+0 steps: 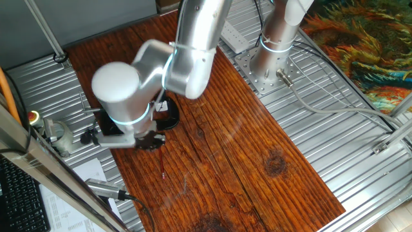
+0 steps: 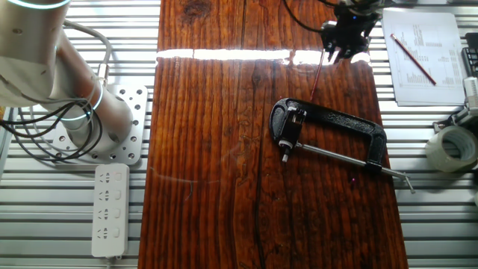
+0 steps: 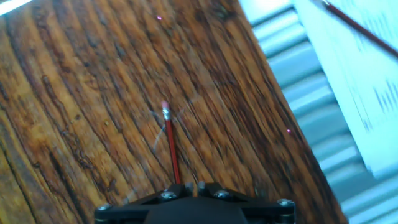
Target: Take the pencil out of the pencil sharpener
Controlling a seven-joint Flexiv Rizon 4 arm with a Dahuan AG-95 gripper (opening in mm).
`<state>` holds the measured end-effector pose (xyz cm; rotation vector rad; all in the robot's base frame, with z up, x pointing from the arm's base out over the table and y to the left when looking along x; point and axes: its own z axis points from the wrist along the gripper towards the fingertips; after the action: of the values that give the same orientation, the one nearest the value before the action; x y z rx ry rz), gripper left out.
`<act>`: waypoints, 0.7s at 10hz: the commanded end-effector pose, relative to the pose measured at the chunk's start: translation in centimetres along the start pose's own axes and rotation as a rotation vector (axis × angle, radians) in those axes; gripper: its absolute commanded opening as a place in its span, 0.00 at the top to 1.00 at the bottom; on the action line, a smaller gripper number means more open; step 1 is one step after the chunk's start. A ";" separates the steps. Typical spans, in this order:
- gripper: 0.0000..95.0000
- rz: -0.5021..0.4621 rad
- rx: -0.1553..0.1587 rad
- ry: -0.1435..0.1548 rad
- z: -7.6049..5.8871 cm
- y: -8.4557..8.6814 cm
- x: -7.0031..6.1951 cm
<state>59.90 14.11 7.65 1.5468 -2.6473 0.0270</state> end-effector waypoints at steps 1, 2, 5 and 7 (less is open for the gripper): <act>1.00 0.122 -0.010 0.010 -2.0 -1.7 2.6; 1.00 0.171 -0.008 0.003 -2.5 -2.5 3.5; 1.00 0.298 -0.018 0.001 -3.8 -4.7 6.4; 1.00 0.443 -0.026 -0.005 -3.9 -5.1 6.5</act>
<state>61.12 6.87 11.68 1.0681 -2.8705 0.0162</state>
